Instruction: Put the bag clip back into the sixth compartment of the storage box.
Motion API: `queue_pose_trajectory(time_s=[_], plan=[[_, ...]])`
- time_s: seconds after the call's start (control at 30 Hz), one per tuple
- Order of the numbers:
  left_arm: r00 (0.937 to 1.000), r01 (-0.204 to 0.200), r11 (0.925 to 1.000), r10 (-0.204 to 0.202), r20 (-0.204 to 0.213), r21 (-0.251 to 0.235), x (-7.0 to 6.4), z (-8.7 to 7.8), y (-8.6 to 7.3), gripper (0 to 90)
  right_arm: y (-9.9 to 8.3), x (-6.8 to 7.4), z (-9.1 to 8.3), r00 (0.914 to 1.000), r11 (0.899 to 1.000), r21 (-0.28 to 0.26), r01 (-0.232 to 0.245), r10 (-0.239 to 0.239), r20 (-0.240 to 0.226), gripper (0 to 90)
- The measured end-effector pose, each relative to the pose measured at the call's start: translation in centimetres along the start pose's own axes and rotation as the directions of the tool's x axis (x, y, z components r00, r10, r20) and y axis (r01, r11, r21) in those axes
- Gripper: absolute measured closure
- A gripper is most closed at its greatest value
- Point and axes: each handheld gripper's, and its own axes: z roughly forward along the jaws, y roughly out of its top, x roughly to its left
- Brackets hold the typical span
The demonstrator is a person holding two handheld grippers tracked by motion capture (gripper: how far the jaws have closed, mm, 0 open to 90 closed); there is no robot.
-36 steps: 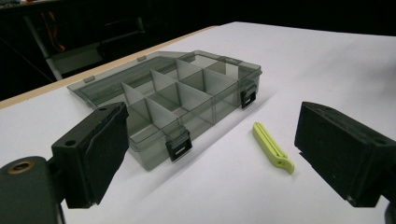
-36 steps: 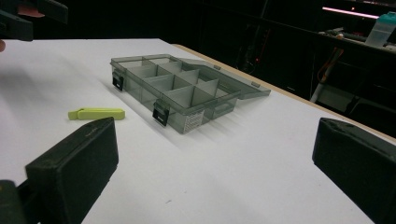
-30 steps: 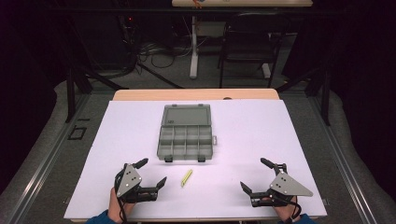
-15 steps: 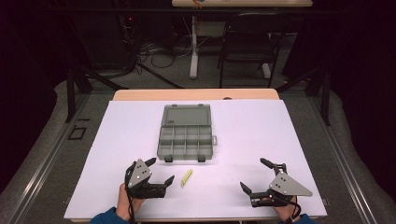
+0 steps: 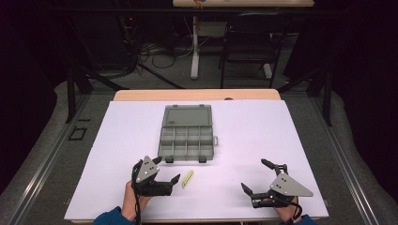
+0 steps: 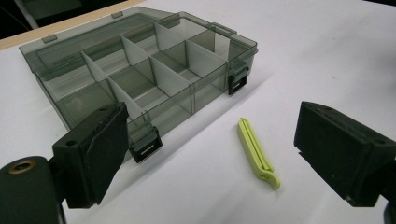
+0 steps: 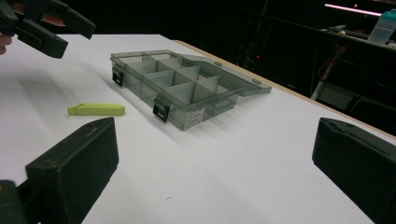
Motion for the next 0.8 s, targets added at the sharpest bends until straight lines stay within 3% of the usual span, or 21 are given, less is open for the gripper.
queue_pose_trajectory(time_s=[0.07, 0.13, 0.27, 0.8], plan=[[1.0000, -0.003, 0.9999, 0.003, 0.001, 0.012, -0.1, 0.2, 0.2, 10.4, 0.0, 0.0, 0.0, 1.0000, 1.000, -0.003, -0.001, 0.001, 0.001, 0.1], [0.9995, -0.003, 0.9994, 0.004, -0.030, 0.033, -0.3, 0.5, 0.3, 10.6, 0.0, 0.0, 0.0, 1.0000, 1.000, 0.001, 0.000, 0.000, 0.001, 0.1], [0.9987, 0.014, 0.9975, -0.011, -0.050, 0.070, -0.4, 1.0, 0.4, 11.3, 0.0, 0.0, 0.0, 1.0000, 1.000, 0.002, 0.002, -0.002, 0.002, 0.1], [0.9990, -0.003, 0.9872, 0.010, -0.043, 0.160, -1.6, 2.7, 0.8, 10.8, 0.0, 0.1, 0.0, 1.0000, 1.000, 0.002, 0.006, -0.006, 0.000, 0.1]])
